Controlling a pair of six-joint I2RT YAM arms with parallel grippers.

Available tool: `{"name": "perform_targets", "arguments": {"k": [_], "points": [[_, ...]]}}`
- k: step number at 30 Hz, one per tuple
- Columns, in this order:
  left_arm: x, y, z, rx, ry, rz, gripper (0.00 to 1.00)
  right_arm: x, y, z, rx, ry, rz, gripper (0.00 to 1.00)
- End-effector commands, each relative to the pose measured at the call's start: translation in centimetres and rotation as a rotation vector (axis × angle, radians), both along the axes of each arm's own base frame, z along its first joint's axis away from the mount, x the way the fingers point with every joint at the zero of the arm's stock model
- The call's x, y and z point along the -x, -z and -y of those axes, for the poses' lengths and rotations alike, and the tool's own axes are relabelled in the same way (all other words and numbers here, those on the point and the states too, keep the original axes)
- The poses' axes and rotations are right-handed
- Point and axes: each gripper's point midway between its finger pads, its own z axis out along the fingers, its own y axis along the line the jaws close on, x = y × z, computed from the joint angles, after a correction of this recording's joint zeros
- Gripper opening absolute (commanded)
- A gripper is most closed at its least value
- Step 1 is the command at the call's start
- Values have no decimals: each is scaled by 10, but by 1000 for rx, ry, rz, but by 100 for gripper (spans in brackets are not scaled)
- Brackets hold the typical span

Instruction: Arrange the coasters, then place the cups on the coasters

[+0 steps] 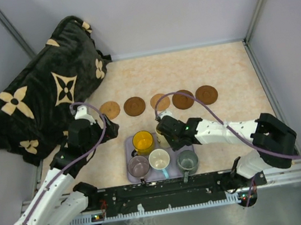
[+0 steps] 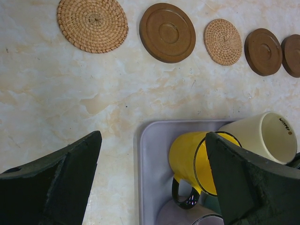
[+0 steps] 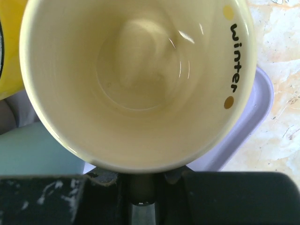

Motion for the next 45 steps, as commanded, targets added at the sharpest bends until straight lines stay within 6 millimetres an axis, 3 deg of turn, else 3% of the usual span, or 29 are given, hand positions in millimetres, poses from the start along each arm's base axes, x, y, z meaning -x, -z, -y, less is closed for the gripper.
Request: {"name": "perform_targets", "arguments": {"k": [1, 6, 11, 19, 25, 35, 45], "points": [[-1, -4, 5, 29, 15, 19, 98, -10, -10, -5, -6, 13, 40, 0], [0, -3, 5, 25, 16, 17, 97, -10, -11, -5, -13, 23, 48, 0], [-1, -6, 5, 22, 21, 27, 96, -23, -25, -8, -38, 43, 126, 0], [-2, -14, 4, 21, 25, 62, 96, -58, -74, -3, -62, 127, 341, 0], [-1, -16, 5, 28, 29, 68, 96, -73, -101, 8, -80, 188, 466, 0], [-4, -17, 6, 23, 32, 71, 96, -107, -123, 58, -75, 351, 569, 0], [-9, -14, 7, 19, 23, 70, 96, -163, -133, 136, -92, 527, 584, 0]]}}
